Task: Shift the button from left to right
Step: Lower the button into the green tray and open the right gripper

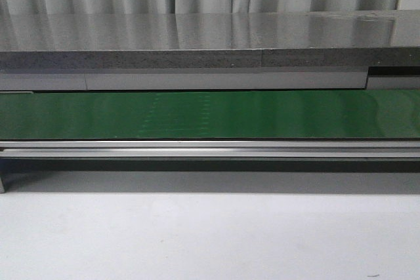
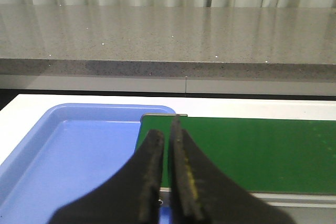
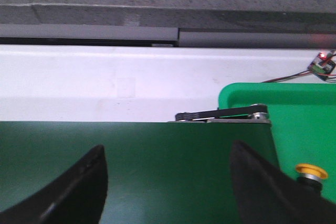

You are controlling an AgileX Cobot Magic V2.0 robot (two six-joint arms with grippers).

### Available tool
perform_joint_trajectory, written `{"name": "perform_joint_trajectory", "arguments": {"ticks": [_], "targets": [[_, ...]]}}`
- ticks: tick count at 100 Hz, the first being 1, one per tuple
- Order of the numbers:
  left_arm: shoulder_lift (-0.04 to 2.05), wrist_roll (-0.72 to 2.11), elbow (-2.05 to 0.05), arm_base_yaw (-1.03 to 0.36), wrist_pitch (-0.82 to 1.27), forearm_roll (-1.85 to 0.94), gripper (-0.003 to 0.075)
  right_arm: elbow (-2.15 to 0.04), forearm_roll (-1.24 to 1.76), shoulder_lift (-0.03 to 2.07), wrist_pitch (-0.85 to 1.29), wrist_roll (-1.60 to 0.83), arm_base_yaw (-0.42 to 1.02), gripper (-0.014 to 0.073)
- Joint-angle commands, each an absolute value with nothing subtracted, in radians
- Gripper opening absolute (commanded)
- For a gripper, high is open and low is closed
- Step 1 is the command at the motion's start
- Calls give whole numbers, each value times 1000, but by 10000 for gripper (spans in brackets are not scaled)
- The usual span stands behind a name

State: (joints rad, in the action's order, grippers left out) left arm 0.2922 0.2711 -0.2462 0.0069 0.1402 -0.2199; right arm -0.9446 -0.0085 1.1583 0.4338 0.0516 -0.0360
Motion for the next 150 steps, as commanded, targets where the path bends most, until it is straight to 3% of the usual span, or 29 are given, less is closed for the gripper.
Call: {"name": "perform_joint_trajectory", "arguments": {"ticks": [1,76,101,111,140,150], "targets": [[298,267,-272,-1,60,-232,5,-907,0,1061,334,56,-6,465],[298,267,-272,-1,60,-232,5,-364,0,203,261,25,37,465],[298,267,-272,-1,60,-232,5,-339,0,87,261,25,37,458],[298,267,-272,-1,60,-232,5,-339,0,87,283,25,37,371],[298,267,-272,-1,60,-232,5,-339,0,87,280,25,37,-69],[298,267,-272,-1,60,-232,5,-339,0,87,280,25,37,-68]]}}
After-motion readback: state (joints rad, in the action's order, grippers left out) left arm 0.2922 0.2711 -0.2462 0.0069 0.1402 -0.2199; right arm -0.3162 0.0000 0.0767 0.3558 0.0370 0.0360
